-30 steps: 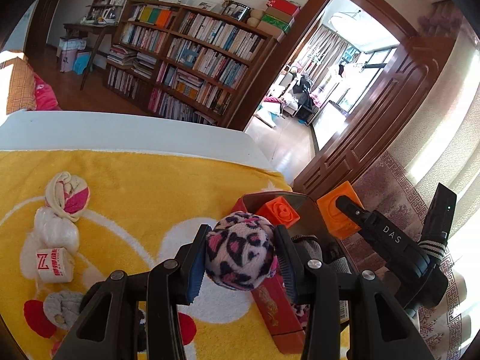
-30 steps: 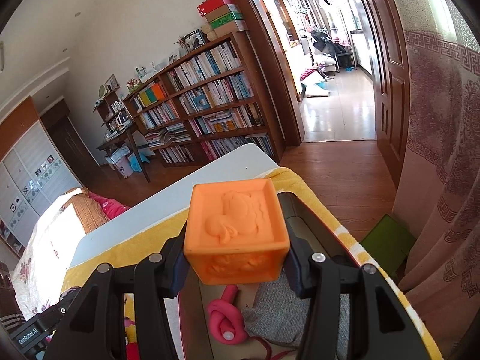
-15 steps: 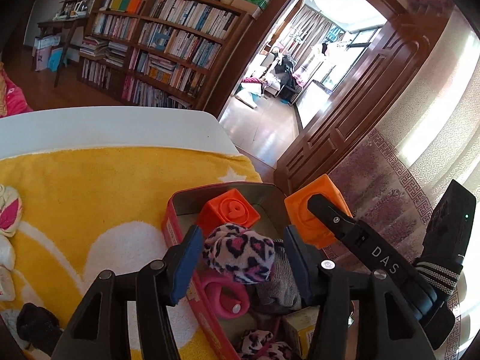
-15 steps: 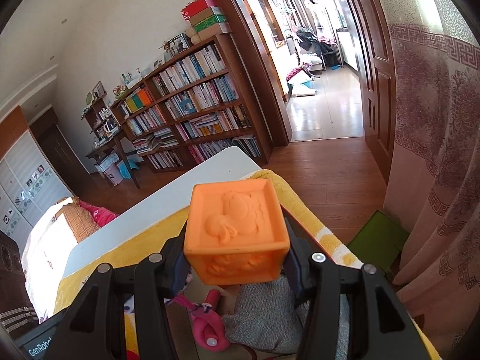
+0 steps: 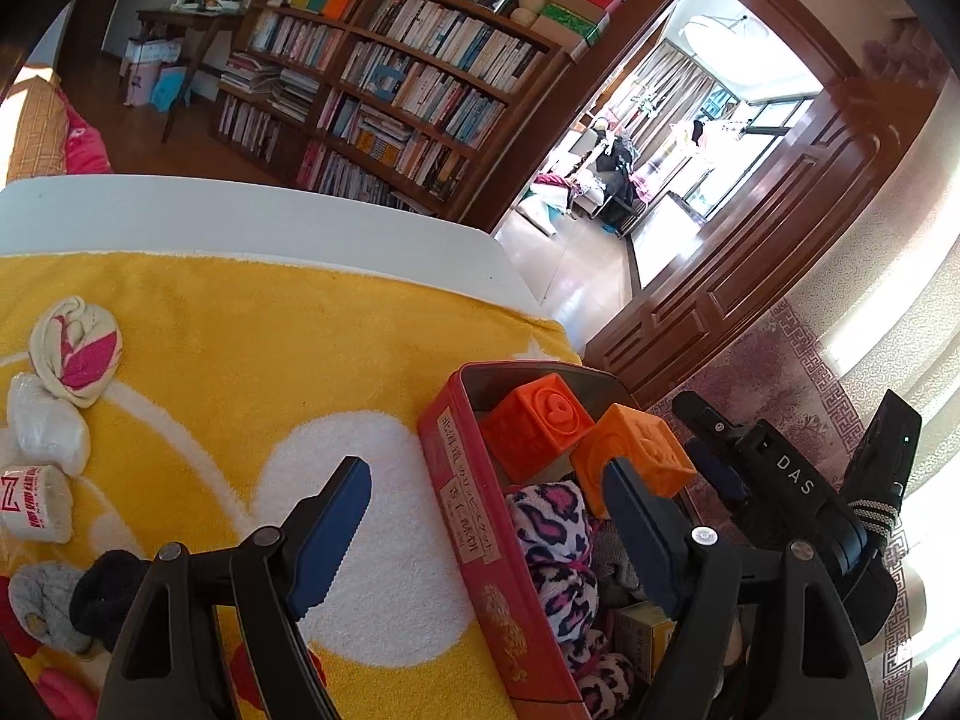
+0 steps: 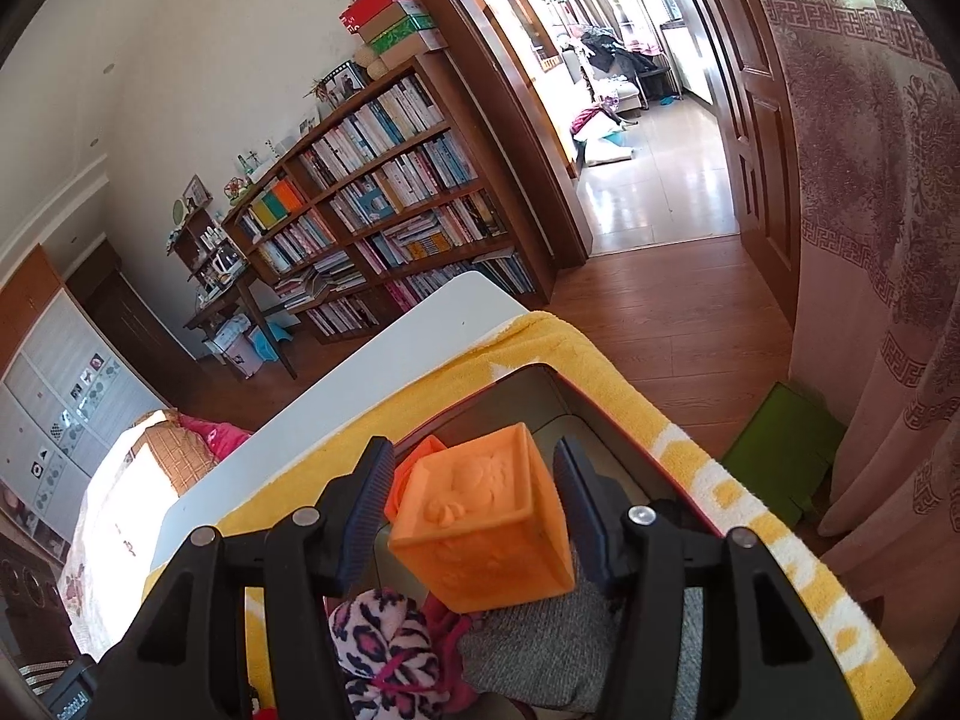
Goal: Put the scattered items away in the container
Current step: 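Open both grippers to drop the leopard ball and cube into the tin, then move both grippers back over the blanket items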
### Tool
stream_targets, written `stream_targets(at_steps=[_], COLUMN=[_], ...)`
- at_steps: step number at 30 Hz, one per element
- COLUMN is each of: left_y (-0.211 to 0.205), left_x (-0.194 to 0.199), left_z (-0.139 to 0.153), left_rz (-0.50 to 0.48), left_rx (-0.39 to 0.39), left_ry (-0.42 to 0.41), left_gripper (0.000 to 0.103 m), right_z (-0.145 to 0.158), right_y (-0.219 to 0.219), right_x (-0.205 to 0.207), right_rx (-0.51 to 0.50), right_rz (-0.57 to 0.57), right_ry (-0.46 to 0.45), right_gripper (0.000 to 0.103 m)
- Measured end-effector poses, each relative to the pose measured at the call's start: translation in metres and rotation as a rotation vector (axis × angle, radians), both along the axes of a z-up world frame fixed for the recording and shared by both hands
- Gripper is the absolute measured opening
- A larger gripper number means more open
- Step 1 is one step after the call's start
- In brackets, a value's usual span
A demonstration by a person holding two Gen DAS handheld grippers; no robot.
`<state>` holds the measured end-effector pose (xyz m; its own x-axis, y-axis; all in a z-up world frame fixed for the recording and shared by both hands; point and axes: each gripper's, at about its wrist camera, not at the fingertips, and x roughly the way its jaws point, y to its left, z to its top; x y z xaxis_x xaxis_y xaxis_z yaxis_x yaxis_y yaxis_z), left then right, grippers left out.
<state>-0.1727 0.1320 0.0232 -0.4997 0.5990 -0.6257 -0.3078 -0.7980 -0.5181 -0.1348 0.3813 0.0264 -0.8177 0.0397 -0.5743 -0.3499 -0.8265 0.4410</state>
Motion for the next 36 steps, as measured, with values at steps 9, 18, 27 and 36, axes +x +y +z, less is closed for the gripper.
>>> stream_targets(at_steps=[9,18,27,36], left_y=[-0.043,-0.076,-0.116,-0.150], left_x=[0.012,0.020,0.027,0.033], left_z=[-0.002,-0.004,-0.021,-0.021], left_rz=[0.063,0.119,0.239,0.298], left_rx=[0.021,0.006,-0.051,-0.060], left_ry=[-0.022,-0.037,-0.042,-0.022], left_gripper=[0.081,0.081,0.081,0.081], right_z=[0.013,0.007,-0.005,-0.008], right_y=[-0.024,-0.050,-0.034,-0.012], right_x=[0.002,-0.004,-0.003,-0.006], right_rx=[0.043,-0.127,-0.127,-0.115], right_rz=[0.050,0.266,0.181,0.111], right_ry=[0.062,0.080,0.031,0.029], right_gripper=[0.060,0.060,0.060,0.060])
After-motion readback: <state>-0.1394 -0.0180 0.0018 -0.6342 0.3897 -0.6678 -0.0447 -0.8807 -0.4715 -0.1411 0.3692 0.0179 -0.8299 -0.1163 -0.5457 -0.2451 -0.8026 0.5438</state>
